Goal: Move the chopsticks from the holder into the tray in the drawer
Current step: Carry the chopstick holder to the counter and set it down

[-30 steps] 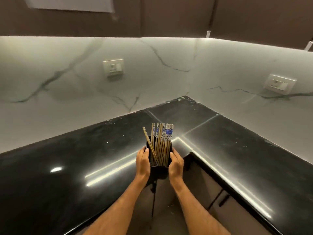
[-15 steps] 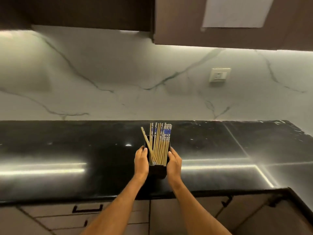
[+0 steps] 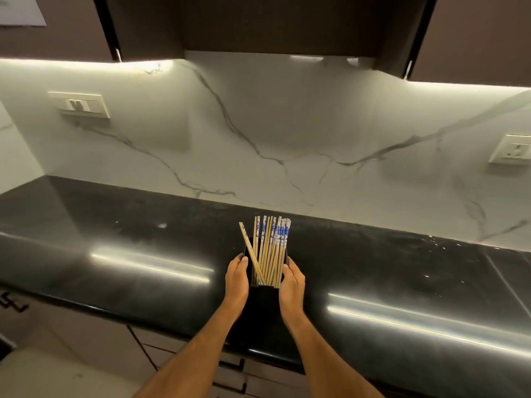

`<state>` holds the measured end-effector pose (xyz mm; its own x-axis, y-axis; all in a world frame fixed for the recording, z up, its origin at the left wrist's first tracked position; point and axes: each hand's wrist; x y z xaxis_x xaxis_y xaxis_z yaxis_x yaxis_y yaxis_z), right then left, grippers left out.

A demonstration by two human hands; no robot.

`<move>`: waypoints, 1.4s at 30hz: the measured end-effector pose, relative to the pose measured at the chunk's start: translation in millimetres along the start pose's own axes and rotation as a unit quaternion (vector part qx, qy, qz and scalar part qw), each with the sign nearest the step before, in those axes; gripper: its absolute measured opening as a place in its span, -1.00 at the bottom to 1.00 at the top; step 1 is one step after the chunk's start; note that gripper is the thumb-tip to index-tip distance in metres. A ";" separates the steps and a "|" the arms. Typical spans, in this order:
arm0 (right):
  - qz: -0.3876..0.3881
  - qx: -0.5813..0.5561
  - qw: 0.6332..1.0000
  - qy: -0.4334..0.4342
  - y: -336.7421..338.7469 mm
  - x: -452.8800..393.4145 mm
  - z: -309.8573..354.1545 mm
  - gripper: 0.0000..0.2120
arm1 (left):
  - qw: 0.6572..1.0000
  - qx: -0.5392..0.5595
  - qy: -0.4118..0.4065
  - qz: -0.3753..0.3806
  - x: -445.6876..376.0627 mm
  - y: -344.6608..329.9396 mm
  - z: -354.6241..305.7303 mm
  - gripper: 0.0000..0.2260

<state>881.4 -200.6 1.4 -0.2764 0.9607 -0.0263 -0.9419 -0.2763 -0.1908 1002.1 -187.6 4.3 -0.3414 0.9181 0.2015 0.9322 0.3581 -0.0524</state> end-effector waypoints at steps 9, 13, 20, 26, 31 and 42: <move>-0.041 0.027 0.998 -0.040 -36.1 -56.4 -32.4 -0.67 | 0.999 0.002 0.035 0.022 -73.8 37.1 15.8 -0.63; -0.051 0.056 0.996 -0.047 -44.4 -75.7 -39.4 -0.67 | 0.998 0.015 0.043 0.032 -94.8 44.2 19.2 -0.64; -0.075 0.083 0.992 -0.061 -48.3 -87.0 -42.3 -0.66 | 0.999 0.008 0.032 0.036 -106.0 47.5 20.0 -0.64; -0.098 0.090 0.988 -0.079 -50.4 -83.3 -37.7 -0.64 | 0.997 -0.058 0.011 0.051 -104.6 56.1 15.7 -0.63; -0.124 0.127 0.981 -0.073 -51.1 -59.5 -29.9 -0.59 | 0.989 -0.130 -0.037 0.064 -89.0 70.6 8.8 -0.60; -0.078 0.417 0.906 -0.017 -79.7 84.5 -42.3 -0.71 | 0.904 -0.384 -0.164 0.094 36.1 140.9 31.1 -0.58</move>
<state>941.2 -96.2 -27.2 -0.1192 0.9924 -0.0293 -0.7831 -0.0758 0.6173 1117.3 -98.7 -26.2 -0.0678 0.9966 -0.0475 0.7430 0.0822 0.6642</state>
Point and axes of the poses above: each hand's wrist, its own x-axis away from the middle knuckle, its own y-axis out of the back of the hand, z = x × y, and after that the axes turned 12 degrees about z, right-handed
